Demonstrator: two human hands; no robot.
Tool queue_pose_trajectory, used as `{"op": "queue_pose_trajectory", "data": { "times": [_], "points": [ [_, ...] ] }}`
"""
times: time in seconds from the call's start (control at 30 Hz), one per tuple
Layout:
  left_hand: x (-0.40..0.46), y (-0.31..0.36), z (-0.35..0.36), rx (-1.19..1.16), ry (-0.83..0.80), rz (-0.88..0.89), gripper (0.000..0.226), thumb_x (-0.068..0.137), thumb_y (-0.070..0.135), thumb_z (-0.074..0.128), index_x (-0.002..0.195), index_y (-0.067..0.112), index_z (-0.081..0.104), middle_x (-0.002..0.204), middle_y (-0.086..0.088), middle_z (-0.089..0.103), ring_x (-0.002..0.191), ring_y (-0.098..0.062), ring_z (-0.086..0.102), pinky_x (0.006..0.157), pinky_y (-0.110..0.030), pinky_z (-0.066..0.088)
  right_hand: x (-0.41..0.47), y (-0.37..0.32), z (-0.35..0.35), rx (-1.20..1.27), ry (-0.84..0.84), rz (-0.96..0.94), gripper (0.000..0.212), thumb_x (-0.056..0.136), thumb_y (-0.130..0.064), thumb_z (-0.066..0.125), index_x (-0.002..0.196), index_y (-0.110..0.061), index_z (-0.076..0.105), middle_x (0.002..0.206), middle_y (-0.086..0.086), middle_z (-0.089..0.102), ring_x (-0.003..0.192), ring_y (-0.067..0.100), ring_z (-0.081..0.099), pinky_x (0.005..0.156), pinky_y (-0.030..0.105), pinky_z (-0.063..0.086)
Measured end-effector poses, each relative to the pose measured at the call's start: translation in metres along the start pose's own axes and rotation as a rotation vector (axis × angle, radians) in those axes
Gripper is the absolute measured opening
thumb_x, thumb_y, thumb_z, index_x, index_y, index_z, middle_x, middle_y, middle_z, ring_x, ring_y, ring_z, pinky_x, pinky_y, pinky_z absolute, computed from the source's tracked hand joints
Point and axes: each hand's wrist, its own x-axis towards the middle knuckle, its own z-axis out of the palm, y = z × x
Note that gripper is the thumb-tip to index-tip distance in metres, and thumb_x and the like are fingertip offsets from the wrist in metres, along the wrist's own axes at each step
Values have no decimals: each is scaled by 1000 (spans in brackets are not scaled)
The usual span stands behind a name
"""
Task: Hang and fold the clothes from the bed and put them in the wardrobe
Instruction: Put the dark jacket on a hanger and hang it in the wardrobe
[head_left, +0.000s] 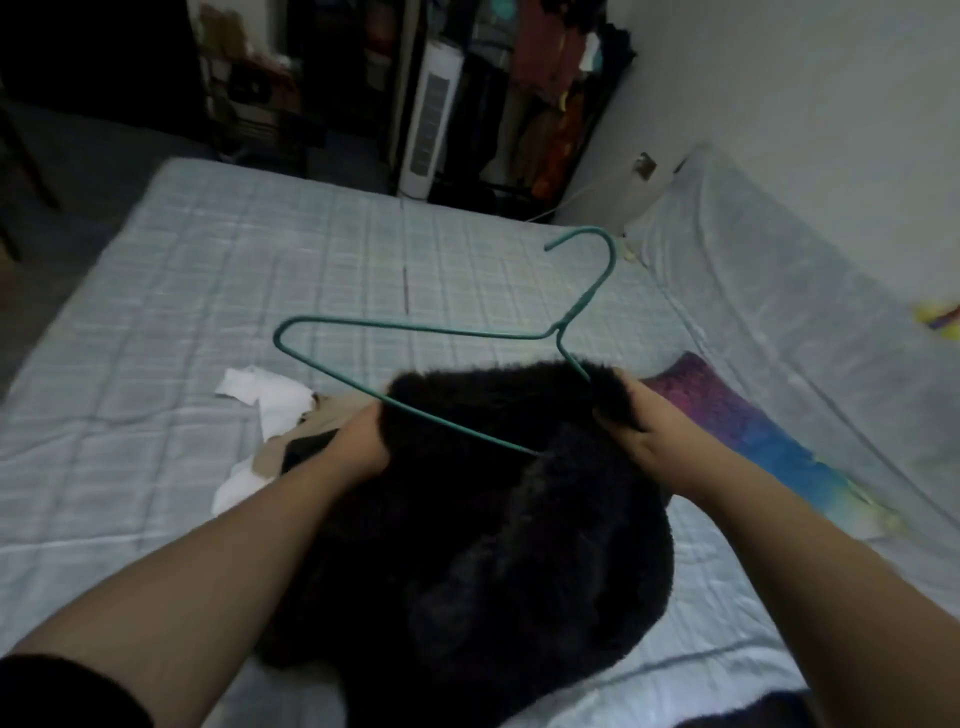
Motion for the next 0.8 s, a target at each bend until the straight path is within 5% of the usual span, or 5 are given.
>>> {"op": "queue_pose_trajectory", "data": {
  "times": [0.1, 0.23, 0.53, 0.67, 0.8],
  "points": [
    [10, 34, -55, 30, 94, 117, 32, 90, 3, 62, 122, 0, 61, 116, -7, 62, 113, -16, 53, 88, -13, 35, 20, 22, -3, 12, 5, -39, 45, 95, -29, 54, 140, -31, 48, 136, -8, 56, 129, 3, 49, 113, 37, 38],
    [-4, 66, -119, 96, 76, 121, 28, 87, -1, 67, 110, 15, 68, 93, 18, 67, 92, 4, 61, 76, -11, 43, 43, 18, -17, 18, -57, -151, 64, 88, -15, 59, 139, -52, 44, 139, -14, 55, 130, 4, 49, 112, 30, 36],
    [-43, 148, -236, 276, 144, 131, 34, 82, 2, 72, 97, 32, 68, 78, 27, 70, 80, 13, 61, 73, -10, 42, 78, -34, -53, -180, -14, -212, 90, 84, 0, 58, 122, -78, 35, 148, -12, 44, 141, 12, 34, 119, 47, 26],
    [-50, 196, -279, 376, 144, 220, 33, 83, 15, 75, 91, 46, 69, 86, 29, 71, 83, 14, 63, 72, -10, 46, 95, -71, -72, -211, 78, -237, 79, 81, -7, 55, 123, -73, 41, 151, -6, 43, 142, 19, 38, 120, 40, 24],
    [-49, 226, -311, 500, 179, 240, 22, 86, 25, 74, 106, 34, 71, 95, 15, 73, 87, 8, 63, 73, -12, 43, 113, -104, -93, -346, 187, -188, 75, 83, -3, 51, 137, -54, 47, 153, 1, 41, 138, 26, 43, 113, 31, 32]
  ]
}}
